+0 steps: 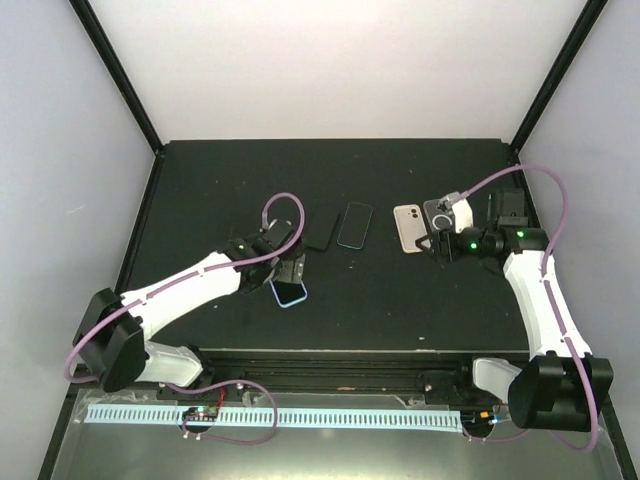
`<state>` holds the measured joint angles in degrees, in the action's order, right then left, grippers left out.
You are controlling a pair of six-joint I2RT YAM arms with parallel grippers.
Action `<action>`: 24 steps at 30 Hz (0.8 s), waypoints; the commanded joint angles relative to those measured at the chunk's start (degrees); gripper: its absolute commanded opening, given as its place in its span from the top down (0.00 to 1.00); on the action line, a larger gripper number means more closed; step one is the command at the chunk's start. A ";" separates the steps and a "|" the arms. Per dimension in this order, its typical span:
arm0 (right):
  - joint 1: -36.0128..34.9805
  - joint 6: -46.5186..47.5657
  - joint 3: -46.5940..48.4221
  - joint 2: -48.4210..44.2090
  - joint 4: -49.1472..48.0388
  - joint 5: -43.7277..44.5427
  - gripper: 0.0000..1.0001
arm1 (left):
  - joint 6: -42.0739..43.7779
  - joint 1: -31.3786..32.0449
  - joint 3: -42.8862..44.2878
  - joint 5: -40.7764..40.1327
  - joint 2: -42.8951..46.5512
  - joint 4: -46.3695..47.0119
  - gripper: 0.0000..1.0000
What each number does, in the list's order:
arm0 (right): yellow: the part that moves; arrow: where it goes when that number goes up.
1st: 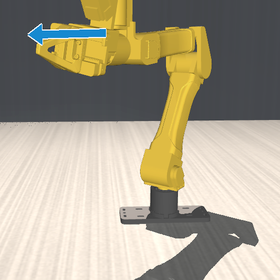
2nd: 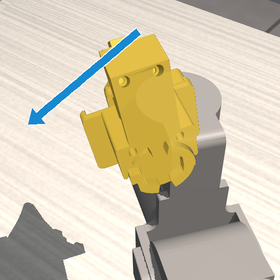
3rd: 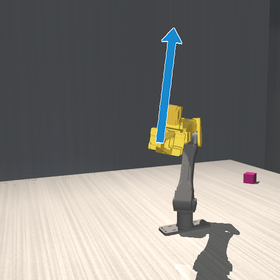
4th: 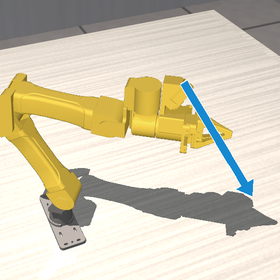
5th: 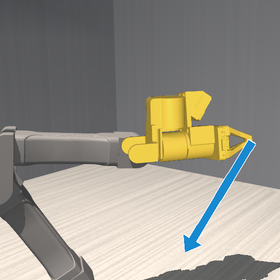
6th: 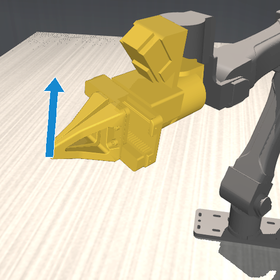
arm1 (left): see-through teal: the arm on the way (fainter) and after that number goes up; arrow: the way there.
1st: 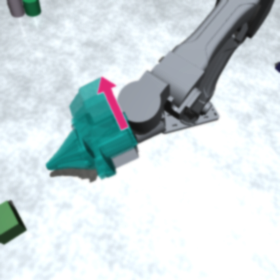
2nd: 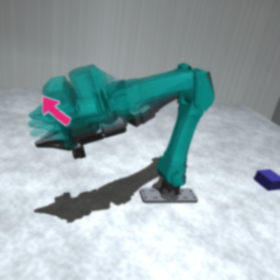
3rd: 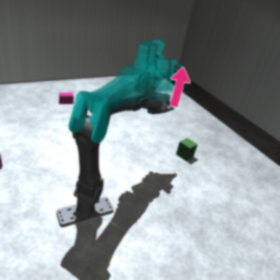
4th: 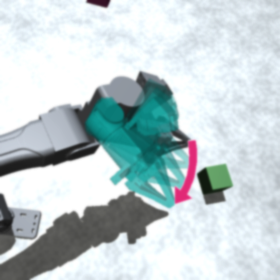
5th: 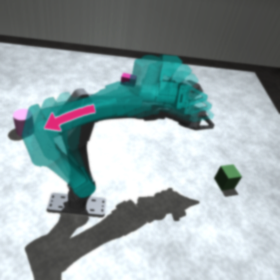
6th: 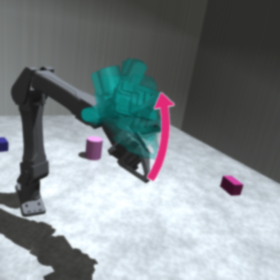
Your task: Take the phone out of the phone case
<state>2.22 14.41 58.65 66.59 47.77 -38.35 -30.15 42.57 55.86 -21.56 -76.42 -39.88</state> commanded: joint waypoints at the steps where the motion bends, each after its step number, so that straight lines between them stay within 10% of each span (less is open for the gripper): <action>1: -0.12 1.80 -4.18 -1.34 -3.70 -6.89 0.33 | -8.85 -0.47 -5.04 5.90 -0.29 -2.33 0.01; 24: -0.17 4.64 -4.19 -1.60 -3.28 -3.00 0.32 | -6.10 -10.19 -4.13 16.27 -14.90 9.62 0.01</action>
<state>2.22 18.02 54.57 65.30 45.39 -42.13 -36.60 33.76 47.90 -7.79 -88.53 -33.34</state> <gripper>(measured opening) 0.675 0.990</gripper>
